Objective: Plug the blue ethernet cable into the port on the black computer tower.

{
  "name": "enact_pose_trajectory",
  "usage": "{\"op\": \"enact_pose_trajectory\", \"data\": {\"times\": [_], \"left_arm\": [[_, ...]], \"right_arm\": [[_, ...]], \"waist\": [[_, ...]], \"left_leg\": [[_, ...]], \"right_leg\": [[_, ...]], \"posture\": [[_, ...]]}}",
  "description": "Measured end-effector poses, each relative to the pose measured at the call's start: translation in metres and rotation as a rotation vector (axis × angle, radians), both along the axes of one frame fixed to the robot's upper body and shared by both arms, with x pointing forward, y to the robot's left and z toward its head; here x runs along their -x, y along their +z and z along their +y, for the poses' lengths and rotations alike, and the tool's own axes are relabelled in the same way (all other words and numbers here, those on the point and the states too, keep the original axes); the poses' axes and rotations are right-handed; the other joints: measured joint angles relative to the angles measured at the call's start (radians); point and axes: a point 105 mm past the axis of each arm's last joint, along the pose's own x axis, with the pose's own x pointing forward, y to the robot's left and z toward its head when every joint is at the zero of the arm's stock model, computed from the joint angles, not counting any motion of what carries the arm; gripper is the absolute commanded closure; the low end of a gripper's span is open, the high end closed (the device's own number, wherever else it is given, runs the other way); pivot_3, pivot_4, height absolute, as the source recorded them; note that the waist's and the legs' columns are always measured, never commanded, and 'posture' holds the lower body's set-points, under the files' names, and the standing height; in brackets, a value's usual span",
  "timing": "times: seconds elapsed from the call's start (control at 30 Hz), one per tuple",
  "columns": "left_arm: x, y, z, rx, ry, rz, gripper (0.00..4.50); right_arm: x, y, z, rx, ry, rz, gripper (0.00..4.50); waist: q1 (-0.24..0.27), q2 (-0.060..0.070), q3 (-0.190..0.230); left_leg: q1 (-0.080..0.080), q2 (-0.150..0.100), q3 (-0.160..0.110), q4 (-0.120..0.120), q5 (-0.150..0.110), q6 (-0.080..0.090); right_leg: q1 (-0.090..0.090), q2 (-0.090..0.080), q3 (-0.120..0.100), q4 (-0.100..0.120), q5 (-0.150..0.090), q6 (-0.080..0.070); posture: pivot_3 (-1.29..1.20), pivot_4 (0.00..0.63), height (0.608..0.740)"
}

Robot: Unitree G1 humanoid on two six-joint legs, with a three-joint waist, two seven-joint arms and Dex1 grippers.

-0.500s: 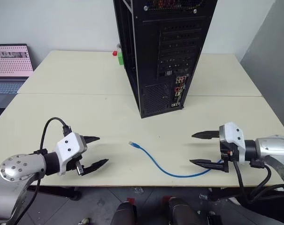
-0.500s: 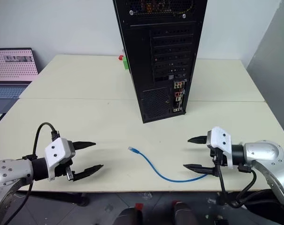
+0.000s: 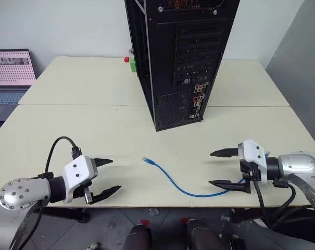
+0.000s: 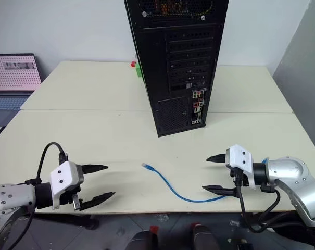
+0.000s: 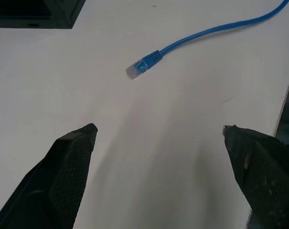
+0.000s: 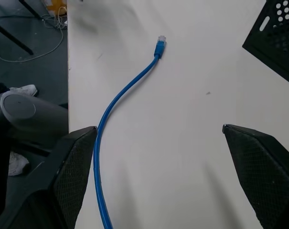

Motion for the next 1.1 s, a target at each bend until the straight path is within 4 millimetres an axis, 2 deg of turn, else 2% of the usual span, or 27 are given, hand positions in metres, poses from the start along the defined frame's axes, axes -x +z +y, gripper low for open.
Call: {"op": "enact_pose_trajectory", "data": {"times": [0.2,0.27,0.5,0.63,0.8,0.9,1.1], "left_arm": [[0.005,-0.003,-0.004,-0.015,-0.031,0.016,0.00],[0.005,-0.002,-0.006,-0.017,-0.050,0.019,0.00],[0.001,0.005,-0.006,0.015,-0.079,0.022,0.00],[-0.005,0.008,-0.003,0.016,-0.078,0.011,0.00],[-0.005,0.008,-0.003,0.016,-0.080,0.010,0.00],[-0.005,0.006,-0.005,0.015,-0.085,0.017,0.00],[-0.005,0.006,-0.005,-0.002,-0.093,0.004,0.00]], "right_arm": [[-0.001,-0.009,0.027,-0.035,0.060,0.007,0.05],[-0.005,-0.017,0.047,-0.057,0.086,0.012,0.05],[-0.009,-0.031,0.089,-0.099,0.127,0.051,0.05],[-0.020,-0.046,0.113,-0.105,0.089,0.084,0.05],[-0.026,-0.061,0.122,-0.083,0.036,0.118,0.05],[-0.034,-0.067,0.121,-0.050,-0.014,0.127,0.52],[-0.038,-0.069,0.118,-0.026,-0.059,0.157,2.07]], "waist": [[-0.001,0.000,0.000],[-0.002,0.000,0.000],[-0.001,0.000,0.000],[-0.001,-0.001,0.000],[-0.001,-0.001,0.000],[-0.001,-0.001,0.000],[-0.001,-0.001,0.000]], "left_leg": [[0.000,0.000,0.000,0.000,0.000,0.000],[0.000,0.000,0.000,0.000,0.000,0.000],[-0.001,0.000,-0.001,0.000,0.000,0.000],[-0.001,0.000,-0.003,0.001,0.000,0.000],[-0.002,0.000,-0.004,0.001,0.000,0.000],[-0.002,0.000,-0.005,0.001,0.000,0.000],[-0.002,0.000,-0.005,0.001,0.000,0.000]], "right_leg": [[0.000,0.000,0.000,0.000,0.000,0.000],[0.000,0.001,0.000,0.000,0.000,0.000],[-0.001,0.001,-0.002,0.001,0.000,0.000],[-0.002,0.001,-0.003,0.001,0.001,-0.003],[-0.003,0.000,-0.003,0.001,0.002,-0.005],[-0.003,0.000,-0.004,0.001,0.002,-0.005],[-0.003,0.000,-0.004,0.001,0.002,-0.004]], "posture": [[0.00,0.150,0.740],[0.00,0.150,0.740],[0.00,0.150,0.740],[0.00,0.150,0.740],[0.00,0.150,0.740],[0.00,0.150,0.740],[0.00,0.150,0.740]]}}
